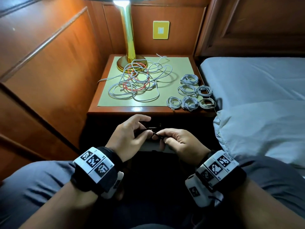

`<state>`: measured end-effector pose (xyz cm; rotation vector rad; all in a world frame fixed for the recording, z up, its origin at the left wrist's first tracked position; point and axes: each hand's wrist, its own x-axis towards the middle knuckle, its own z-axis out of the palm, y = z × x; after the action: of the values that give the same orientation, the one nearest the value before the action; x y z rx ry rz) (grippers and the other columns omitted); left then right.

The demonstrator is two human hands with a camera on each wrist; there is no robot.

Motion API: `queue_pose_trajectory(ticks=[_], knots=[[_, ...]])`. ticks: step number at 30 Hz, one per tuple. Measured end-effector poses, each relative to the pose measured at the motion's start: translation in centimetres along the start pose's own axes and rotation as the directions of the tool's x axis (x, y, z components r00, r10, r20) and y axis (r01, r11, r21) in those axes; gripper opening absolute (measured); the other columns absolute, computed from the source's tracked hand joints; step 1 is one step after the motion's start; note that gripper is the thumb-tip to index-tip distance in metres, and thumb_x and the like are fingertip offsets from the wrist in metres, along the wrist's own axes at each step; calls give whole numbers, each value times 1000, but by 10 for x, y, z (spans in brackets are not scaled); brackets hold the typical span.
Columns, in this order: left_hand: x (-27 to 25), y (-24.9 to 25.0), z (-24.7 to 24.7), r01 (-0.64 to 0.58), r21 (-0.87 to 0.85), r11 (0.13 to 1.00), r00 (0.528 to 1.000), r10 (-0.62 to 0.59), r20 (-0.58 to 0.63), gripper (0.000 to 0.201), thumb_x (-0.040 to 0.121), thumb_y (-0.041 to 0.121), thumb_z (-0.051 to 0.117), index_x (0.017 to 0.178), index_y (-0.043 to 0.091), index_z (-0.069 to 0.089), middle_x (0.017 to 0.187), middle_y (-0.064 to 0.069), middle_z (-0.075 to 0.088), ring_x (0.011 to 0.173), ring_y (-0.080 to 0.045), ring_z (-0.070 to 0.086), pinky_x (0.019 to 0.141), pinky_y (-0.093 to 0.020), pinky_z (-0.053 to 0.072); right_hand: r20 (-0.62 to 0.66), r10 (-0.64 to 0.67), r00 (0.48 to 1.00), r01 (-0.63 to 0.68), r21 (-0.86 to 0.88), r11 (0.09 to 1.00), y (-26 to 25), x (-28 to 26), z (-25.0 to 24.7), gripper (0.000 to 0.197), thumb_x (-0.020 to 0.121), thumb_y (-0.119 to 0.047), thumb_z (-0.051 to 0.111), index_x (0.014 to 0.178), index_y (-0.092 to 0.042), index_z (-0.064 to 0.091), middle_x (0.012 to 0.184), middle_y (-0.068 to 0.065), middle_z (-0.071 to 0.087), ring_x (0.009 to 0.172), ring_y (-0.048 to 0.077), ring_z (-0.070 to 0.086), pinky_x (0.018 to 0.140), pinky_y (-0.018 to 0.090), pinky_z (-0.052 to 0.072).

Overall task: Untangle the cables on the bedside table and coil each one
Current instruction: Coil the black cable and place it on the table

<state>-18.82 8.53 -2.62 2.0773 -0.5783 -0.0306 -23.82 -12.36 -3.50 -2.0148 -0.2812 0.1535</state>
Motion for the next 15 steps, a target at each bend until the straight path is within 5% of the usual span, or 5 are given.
queue_pose_trajectory(ticks=[3,6,8,11,15], knots=[[3,-5,-2,77,34,996,986,-81,147,33,91,26,71,123,37,66,78,8,69,68,-4,60,71,-20,47,-14,10,1000,-9,71,997,-4,1,-2,33,90,-14,45,110,-14,71,81,-10,68,68,-5,58,66,7,38],[5,-4,-3,75,73,994,978,-88,188,7,92,29,68,97,31,73,81,10,70,77,-7,63,75,-28,51,-13,47,999,-45,138,989,-5,1,-2,36,90,-18,44,112,-17,71,84,-7,70,63,-3,55,62,9,39],[4,-3,-3,72,138,988,983,-93,156,9,93,28,68,85,29,68,76,12,67,73,-1,59,70,-23,46,6,78,997,-77,221,972,-6,1,-1,38,89,-18,43,114,-21,71,88,-2,72,60,6,55,61,18,43],[5,-2,-3,109,170,980,985,-128,112,14,95,29,66,81,28,62,71,11,62,65,1,53,63,-18,39,80,139,987,-160,408,899,-8,2,-1,40,88,-15,42,117,-21,68,101,4,74,66,17,65,73,27,53],[5,-1,-5,135,129,982,985,-147,88,17,96,29,64,80,22,65,59,15,56,58,2,50,59,-20,37,168,181,969,-236,423,875,-9,1,-4,34,103,-4,47,121,-25,66,116,6,74,94,18,72,94,42,48]])
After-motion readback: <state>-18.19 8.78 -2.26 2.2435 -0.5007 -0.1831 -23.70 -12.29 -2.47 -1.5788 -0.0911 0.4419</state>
